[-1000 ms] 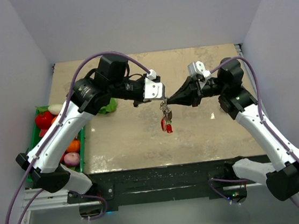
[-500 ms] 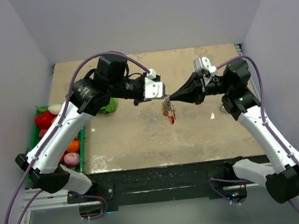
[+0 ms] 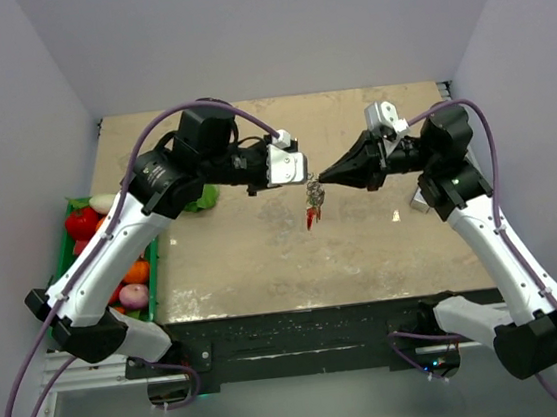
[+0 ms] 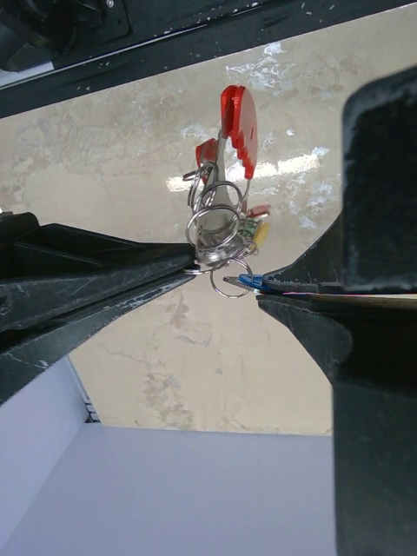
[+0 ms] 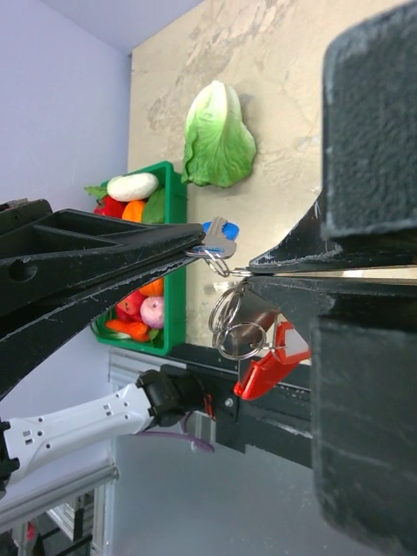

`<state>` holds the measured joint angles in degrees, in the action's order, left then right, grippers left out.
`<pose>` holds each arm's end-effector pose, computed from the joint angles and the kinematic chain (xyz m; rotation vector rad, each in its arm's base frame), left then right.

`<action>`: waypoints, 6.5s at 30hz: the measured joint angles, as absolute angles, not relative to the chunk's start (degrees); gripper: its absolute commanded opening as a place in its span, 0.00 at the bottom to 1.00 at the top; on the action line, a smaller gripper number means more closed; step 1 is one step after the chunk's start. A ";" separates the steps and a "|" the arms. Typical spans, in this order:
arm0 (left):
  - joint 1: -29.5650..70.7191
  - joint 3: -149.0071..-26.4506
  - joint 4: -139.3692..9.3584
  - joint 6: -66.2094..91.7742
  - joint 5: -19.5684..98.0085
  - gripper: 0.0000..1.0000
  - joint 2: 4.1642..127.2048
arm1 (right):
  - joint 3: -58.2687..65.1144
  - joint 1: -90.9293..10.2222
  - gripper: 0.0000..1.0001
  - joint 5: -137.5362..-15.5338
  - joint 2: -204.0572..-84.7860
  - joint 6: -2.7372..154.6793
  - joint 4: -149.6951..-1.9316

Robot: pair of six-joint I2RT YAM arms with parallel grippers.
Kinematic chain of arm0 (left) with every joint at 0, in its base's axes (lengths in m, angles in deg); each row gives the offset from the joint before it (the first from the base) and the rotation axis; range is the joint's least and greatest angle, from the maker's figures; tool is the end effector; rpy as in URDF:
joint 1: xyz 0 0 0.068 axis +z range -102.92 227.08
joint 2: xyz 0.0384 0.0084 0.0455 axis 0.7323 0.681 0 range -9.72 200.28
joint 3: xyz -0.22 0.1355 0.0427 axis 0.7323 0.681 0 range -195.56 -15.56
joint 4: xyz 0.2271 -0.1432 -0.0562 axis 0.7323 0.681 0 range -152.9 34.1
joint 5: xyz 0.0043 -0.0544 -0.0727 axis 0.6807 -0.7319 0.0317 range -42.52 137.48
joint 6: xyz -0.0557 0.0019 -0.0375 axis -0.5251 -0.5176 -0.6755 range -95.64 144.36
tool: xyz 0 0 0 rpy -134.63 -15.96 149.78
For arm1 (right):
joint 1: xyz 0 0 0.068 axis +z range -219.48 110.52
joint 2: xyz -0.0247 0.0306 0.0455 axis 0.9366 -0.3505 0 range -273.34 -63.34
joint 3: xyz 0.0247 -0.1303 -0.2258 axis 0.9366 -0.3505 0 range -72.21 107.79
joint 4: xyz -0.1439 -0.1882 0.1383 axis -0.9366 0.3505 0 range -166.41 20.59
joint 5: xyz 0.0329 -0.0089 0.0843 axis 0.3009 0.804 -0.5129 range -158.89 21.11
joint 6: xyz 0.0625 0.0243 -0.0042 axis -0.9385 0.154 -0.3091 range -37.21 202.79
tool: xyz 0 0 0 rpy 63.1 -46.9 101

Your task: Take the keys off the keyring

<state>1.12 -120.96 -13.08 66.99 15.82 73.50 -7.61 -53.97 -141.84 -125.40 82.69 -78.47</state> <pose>0.1973 -0.2446 0.4621 1.6410 1.1910 -0.6016 0.2242 0.1153 0.4153 -1.2078 1.1498 1.1447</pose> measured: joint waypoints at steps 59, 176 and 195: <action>-4.36 -130.08 -9.58 64.37 30.27 0.00 80.41 | 4.56 -47.20 0.00 -123.15 -131.65 110.14 -49.60; -5.98 -122.80 -22.00 56.92 50.66 0.00 79.51 | 4.06 -45.10 0.46 -98.39 -133.49 109.09 -63.37; -5.68 -122.80 -22.02 56.50 49.90 0.00 79.42 | 4.06 -45.12 0.46 -97.62 -132.68 109.11 -63.11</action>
